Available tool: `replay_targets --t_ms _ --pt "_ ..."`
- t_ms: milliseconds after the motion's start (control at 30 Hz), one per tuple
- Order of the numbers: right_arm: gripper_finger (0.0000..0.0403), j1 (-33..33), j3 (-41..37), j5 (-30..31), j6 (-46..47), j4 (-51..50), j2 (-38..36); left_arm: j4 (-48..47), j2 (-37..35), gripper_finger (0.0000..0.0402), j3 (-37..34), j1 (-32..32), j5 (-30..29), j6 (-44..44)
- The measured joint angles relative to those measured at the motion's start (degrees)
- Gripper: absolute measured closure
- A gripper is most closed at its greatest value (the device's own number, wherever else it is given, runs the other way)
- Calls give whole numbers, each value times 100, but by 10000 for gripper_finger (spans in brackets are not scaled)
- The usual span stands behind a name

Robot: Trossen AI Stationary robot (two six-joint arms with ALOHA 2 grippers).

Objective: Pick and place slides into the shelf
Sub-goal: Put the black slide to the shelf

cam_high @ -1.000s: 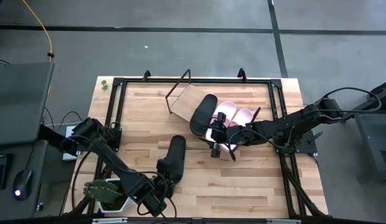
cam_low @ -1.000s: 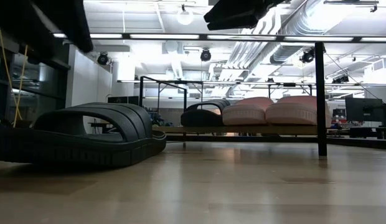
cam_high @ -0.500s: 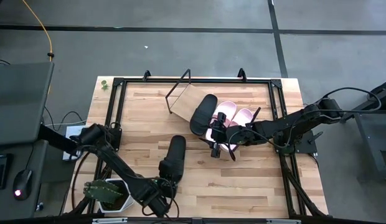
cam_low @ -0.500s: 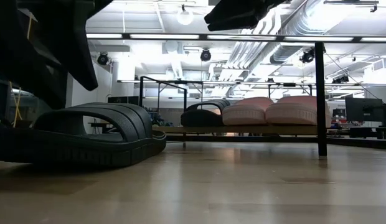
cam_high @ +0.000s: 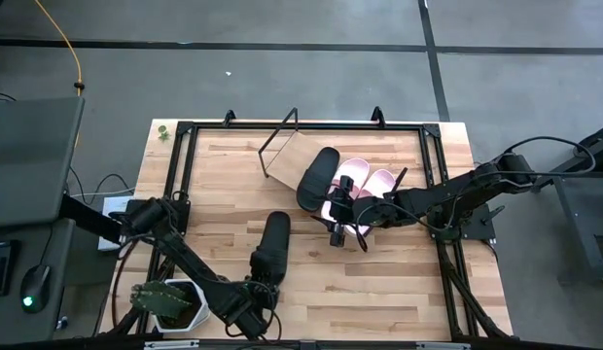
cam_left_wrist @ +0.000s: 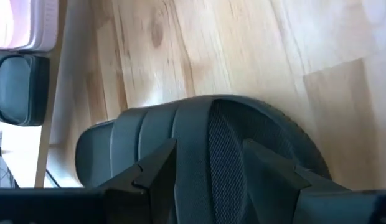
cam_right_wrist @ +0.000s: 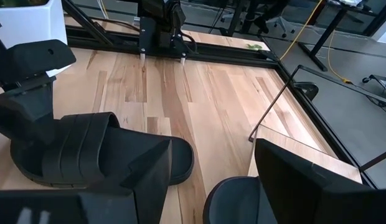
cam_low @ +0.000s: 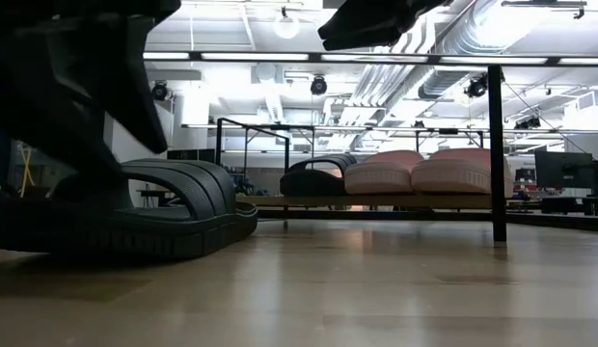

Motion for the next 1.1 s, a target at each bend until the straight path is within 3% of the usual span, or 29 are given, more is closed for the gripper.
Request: replay_targets --t_ms 1100 --pt "181 -2 0 -4 2 -53 0 11 191 236 7 7 -508 -5"
